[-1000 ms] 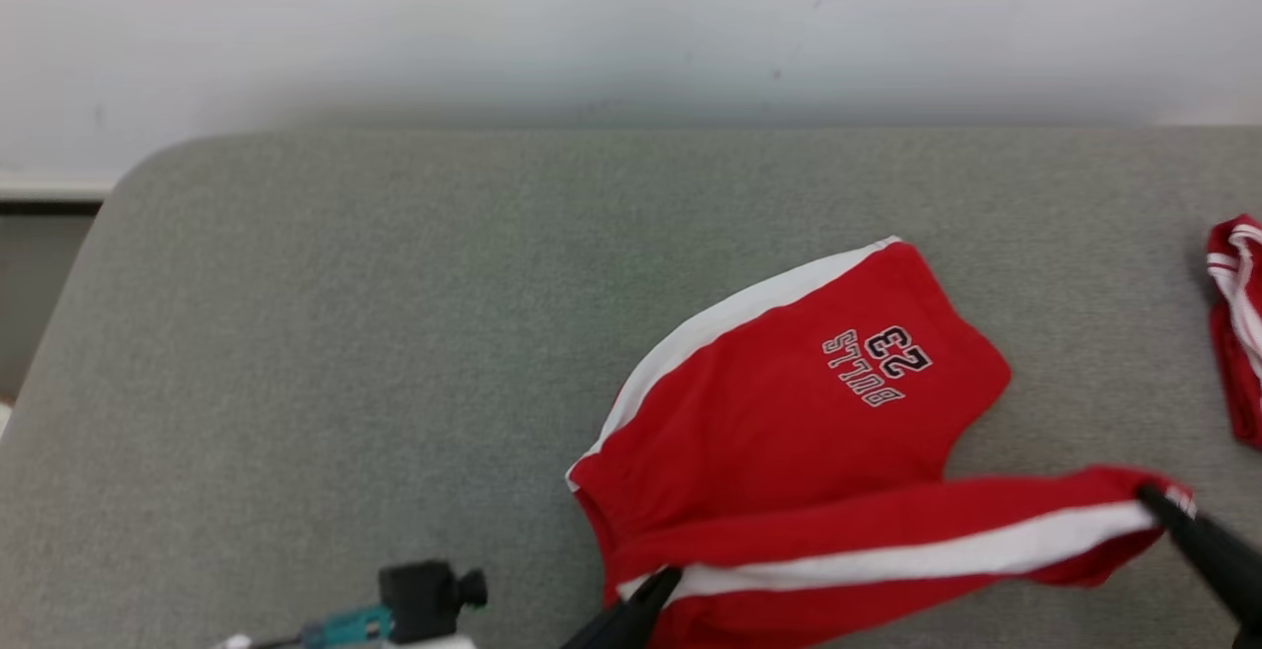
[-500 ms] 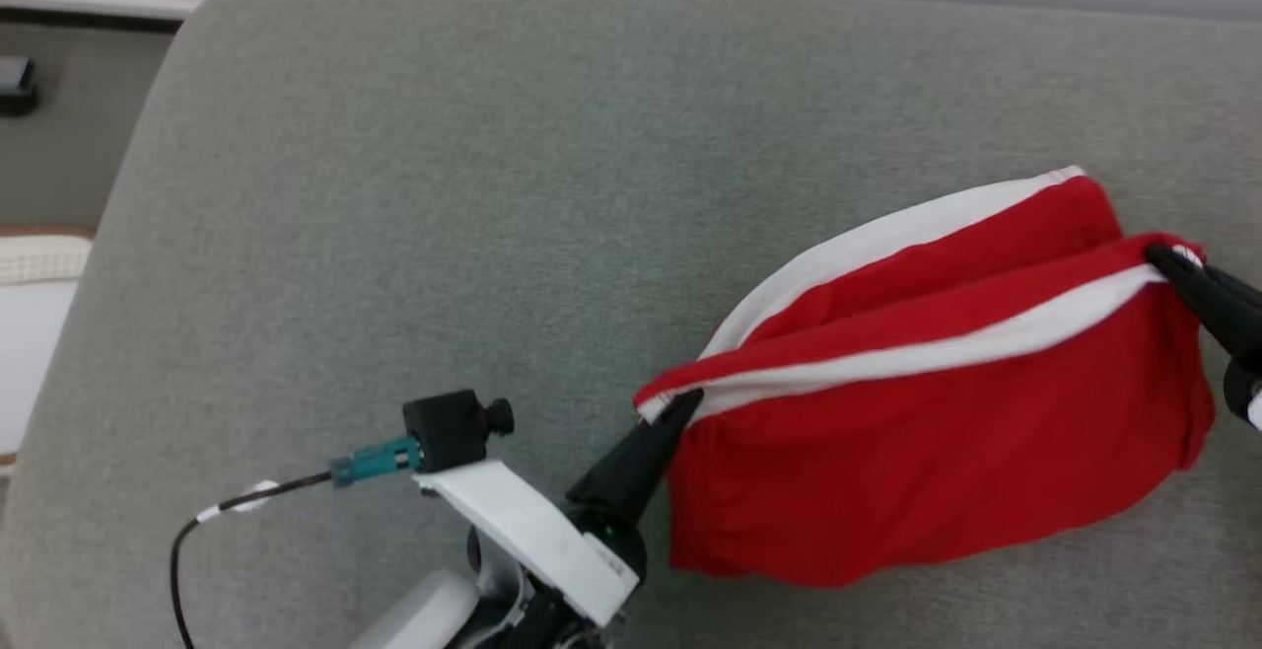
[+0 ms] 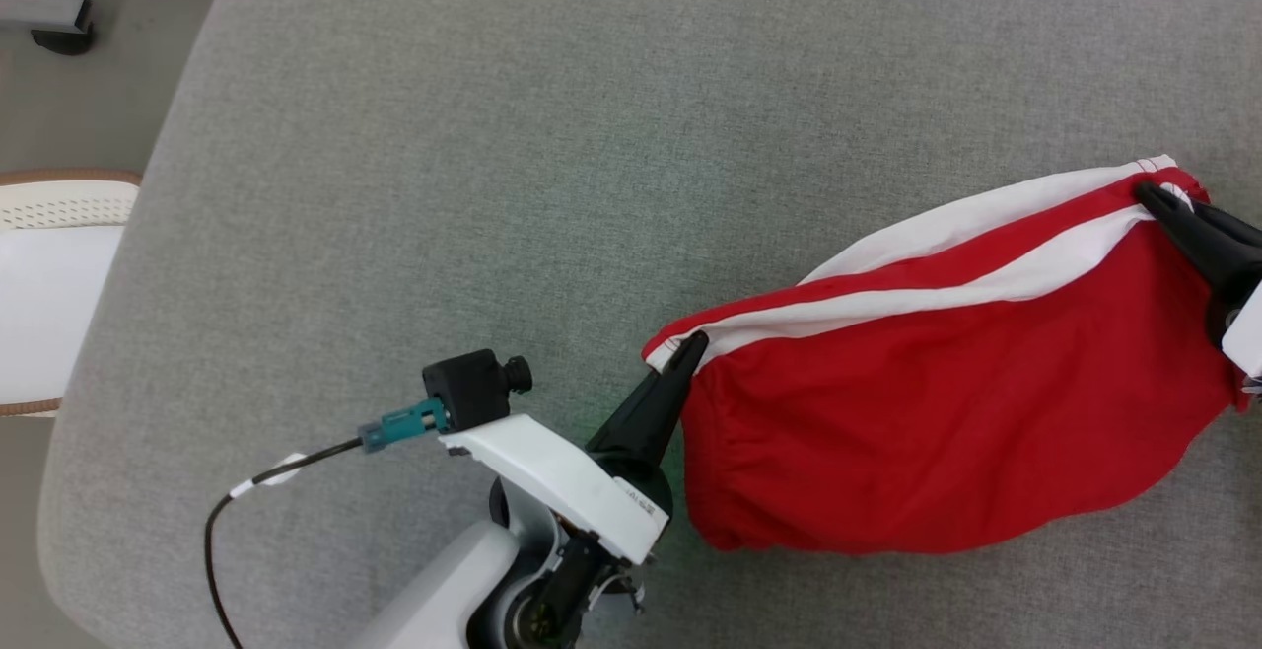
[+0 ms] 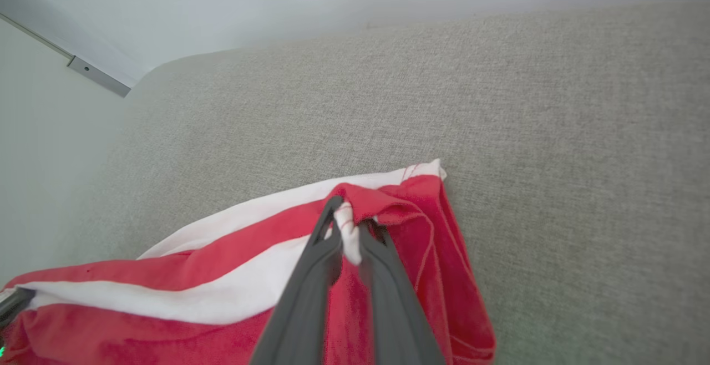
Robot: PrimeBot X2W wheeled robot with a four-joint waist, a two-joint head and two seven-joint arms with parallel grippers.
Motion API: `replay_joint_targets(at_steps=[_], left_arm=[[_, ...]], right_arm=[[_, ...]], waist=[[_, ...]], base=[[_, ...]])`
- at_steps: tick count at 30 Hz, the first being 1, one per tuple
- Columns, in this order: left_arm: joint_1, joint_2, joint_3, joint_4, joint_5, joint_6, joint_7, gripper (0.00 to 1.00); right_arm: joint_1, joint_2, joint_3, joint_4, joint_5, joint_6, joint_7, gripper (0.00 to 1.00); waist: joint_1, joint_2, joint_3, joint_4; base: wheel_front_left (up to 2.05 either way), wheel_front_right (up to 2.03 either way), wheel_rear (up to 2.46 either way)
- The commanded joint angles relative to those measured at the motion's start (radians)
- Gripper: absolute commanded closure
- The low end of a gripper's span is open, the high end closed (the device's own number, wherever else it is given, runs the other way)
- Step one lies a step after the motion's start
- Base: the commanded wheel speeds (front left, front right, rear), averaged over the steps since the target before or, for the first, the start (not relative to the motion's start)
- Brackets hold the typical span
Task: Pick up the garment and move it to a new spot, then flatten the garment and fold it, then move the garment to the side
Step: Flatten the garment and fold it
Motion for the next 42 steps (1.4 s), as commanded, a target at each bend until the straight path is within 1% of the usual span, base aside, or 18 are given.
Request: replay_joint_targets(at_steps=[1, 2, 3, 4, 6, 7, 9, 10, 12, 18, 21, 22, 25, 29, 33, 37, 39, 42], left_arm=[[-0.01, 0.001, -0.002, 0.014, 0.011, 0.0, -0.004, 1.0], [-0.011, 0.002, -0.004, 0.022, 0.015, 0.006, -0.005, 0.92], [-0.008, 0.002, -0.003, 0.03, 0.018, 0.012, -0.008, 0.79], [-0.007, 0.004, -0.004, 0.035, 0.025, 0.017, -0.011, 0.71], [0.005, 0.012, -0.011, 0.044, 0.032, 0.023, -0.009, 0.65], [0.014, 0.015, -0.011, 0.046, 0.031, 0.027, -0.009, 0.58], [0.019, 0.023, -0.01, 0.046, 0.038, 0.032, -0.014, 0.58], [0.023, 0.027, -0.013, 0.043, 0.043, 0.03, -0.016, 0.54], [0.041, 0.031, -0.011, 0.037, 0.035, 0.031, -0.02, 0.0], [0.05, 0.059, -0.024, 0.014, 0.075, 0.041, -0.039, 0.0], [0.04, 0.082, -0.036, 0.009, 0.126, 0.063, -0.054, 0.0], [0.038, 0.089, -0.041, 0.009, 0.145, 0.077, -0.061, 0.0], [0.021, 0.135, -0.072, -0.002, 0.277, 0.134, -0.094, 0.0], [0.043, 0.157, -0.074, -0.034, 0.437, 0.215, -0.131, 0.0], [0.089, 0.127, 0.007, -0.103, 0.571, 0.26, -0.138, 0.0], [0.159, 0.07, 0.104, -0.168, 0.711, 0.248, -0.138, 0.0], [0.19, 0.043, 0.141, -0.187, 0.775, 0.227, -0.138, 0.0], [0.238, -0.007, 0.199, -0.203, 0.842, 0.191, -0.138, 0.0]], right_arm=[[-0.013, 0.002, -0.001, 0.005, -0.012, 0.0, -0.001, 0.0], [-0.013, 0.002, -0.001, 0.002, -0.022, 0.0, -0.009, 0.0], [-0.01, 0.003, -0.003, 0.005, -0.032, 0.0, -0.016, 0.0], [-0.005, 0.0, 0.002, 0.003, -0.042, 0.0, -0.021, 0.0], [0.009, -0.009, 0.005, -0.001, -0.053, 0.0, -0.032, 0.0], [0.014, -0.015, 0.008, -0.008, -0.056, 0.0, -0.038, 0.0], [0.018, -0.018, 0.004, -0.01, -0.054, 0.0, -0.046, 0.0], [0.025, -0.022, 0.001, -0.014, -0.048, 0.0, -0.051, 0.0], [0.042, -0.039, 0.0, -0.024, -0.04, 0.0, -0.056, 0.0], [0.083, -0.086, 0.003, -0.056, -0.03, 0.0, -0.052, 0.0], [0.091, -0.1, 0.017, -0.07, -0.038, 0.0, -0.056, 0.0], [0.095, -0.111, 0.03, -0.074, -0.054, 0.0, -0.056, 0.0], [0.101, -0.131, 0.066, -0.081, -0.089, 0.0, -0.054, 0.0], [0.1, -0.156, 0.101, -0.079, -0.118, 0.0, -0.048, 0.0], [0.081, -0.169, 0.118, -0.052, -0.146, 0.0, -0.028, 0.0], [0.065, -0.168, 0.134, -0.003, -0.183, 0.0, -0.013, 0.0], [0.059, -0.172, 0.139, 0.021, -0.21, 0.0, -0.007, 0.0], [0.056, -0.156, 0.128, 0.07, -0.211, 0.0, 0.003, 0.0]], waist=[[-0.0002, 0.0, 0.0, -0.002], [-0.0002, 0.0, -0.001, -0.004], [-0.0002, 0.0, -0.002, -0.005], [-0.0002, 0.0, -0.005, -0.007], [-0.0002, 0.0, -0.013, -0.01], [-0.0002, 0.0, -0.018, -0.011], [-0.0002, 0.0, -0.023, -0.013], [-0.0002, 0.0, -0.028, -0.014], [-0.0002, 0.0, -0.042, -0.017], [-0.0002, 0.0, -0.071, -0.027], [-0.0002, 0.0, -0.082, -0.036], [-0.0002, 0.0, -0.085, -0.038], [-0.0002, 0.0, -0.093, -0.042], [-0.0002, 0.0, -0.104, -0.034], [-0.0002, 0.0, -0.097, -0.01], [-0.0002, 0.0, -0.079, 0.02], [-0.0002, 0.0, -0.071, 0.037], [-0.0002, 0.0, -0.061, 0.059]], base=[[0.0, 0.0, 0.0], [0.0, 0.0, 0.0], [0.0, 0.0, 0.0], [0.0, 0.0, 0.0], [0.0, 0.0, 0.0], [0.0, 0.0, 0.0], [0.0, 0.0, 0.0], [0.0, 0.0, 0.0], [0.0, 0.0, 0.0], [0.0, 0.0, 0.0], [0.0, 0.0, 0.0], [0.0, 0.0, 0.0], [0.0, 0.0, 0.0], [0.0, 0.0, 0.0], [0.0, 0.0, 0.0], [0.0, 0.0, 0.0], [0.0, 0.0, 0.0], [0.0, 0.0, 0.0]])
